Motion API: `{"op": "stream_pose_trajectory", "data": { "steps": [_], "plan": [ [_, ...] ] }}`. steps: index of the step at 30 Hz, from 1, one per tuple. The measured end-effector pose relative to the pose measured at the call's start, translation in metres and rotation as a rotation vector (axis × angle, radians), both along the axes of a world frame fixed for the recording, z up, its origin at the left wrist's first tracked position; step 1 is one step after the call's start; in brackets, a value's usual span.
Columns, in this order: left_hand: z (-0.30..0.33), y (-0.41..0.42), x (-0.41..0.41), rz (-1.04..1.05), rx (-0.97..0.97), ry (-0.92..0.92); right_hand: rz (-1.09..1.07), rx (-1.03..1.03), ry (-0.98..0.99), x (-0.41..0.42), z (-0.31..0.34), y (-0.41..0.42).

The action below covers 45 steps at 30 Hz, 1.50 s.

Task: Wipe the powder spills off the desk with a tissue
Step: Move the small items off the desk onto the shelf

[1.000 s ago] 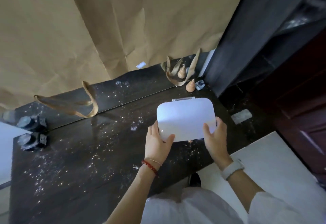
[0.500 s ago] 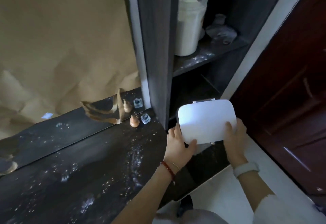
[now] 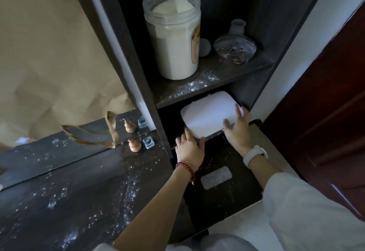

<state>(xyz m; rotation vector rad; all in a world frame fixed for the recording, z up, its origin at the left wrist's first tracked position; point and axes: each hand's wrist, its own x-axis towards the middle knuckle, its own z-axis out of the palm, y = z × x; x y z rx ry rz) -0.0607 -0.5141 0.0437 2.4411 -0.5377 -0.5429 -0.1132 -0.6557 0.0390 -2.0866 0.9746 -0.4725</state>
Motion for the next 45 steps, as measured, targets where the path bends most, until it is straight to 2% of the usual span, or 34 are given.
{"op": "stream_pose_trajectory", "data": {
  "steps": [4,9,11,14,15,17,20,23,25,31,36,40,43,45],
  "plan": [
    [-0.003,-0.018,0.016,0.082,0.087,-0.02,0.038,-0.216,0.033,0.011,-0.005,0.003],
    [-0.008,-0.018,0.018,0.057,0.13,-0.053,0.073,-0.359,0.104,0.01,-0.009,0.004],
    [-0.012,-0.009,0.012,0.045,0.109,-0.116,0.044,-0.383,0.075,0.001,-0.013,0.01],
    [-0.023,0.016,-0.01,-0.038,0.053,-0.294,-0.003,-0.305,-0.036,-0.031,-0.035,0.028],
    [-0.029,0.027,-0.021,-0.073,0.025,-0.336,0.022,-0.276,-0.003,-0.045,-0.048,0.035],
    [-0.045,0.05,-0.046,-0.103,0.018,-0.358,0.141,-0.236,0.193,-0.073,-0.08,0.046],
    [-0.076,0.084,-0.071,-0.083,0.199,-0.258,0.345,-0.186,0.541,-0.102,-0.126,0.053],
    [-0.098,0.108,-0.078,-0.093,0.351,-0.217,0.544,-0.205,0.753,-0.105,-0.157,0.055],
    [-0.104,0.116,-0.08,-0.116,0.403,-0.218,0.629,-0.221,0.824,-0.096,-0.17,0.054],
    [-0.115,0.119,-0.079,-0.108,0.446,-0.33,0.688,-0.277,0.92,-0.072,-0.198,0.051],
    [-0.12,0.119,-0.08,-0.099,0.448,-0.359,0.681,-0.544,0.891,-0.068,-0.202,0.053],
    [-0.12,0.119,-0.08,-0.096,0.447,-0.358,0.585,-0.419,0.797,-0.075,-0.185,0.057],
    [-0.119,0.119,-0.08,-0.103,0.452,-0.346,0.49,-0.247,0.541,-0.079,-0.154,0.071],
    [-0.117,0.119,-0.079,-0.112,0.452,-0.342,0.438,-0.224,0.323,-0.079,-0.129,0.079]
  ]
}}
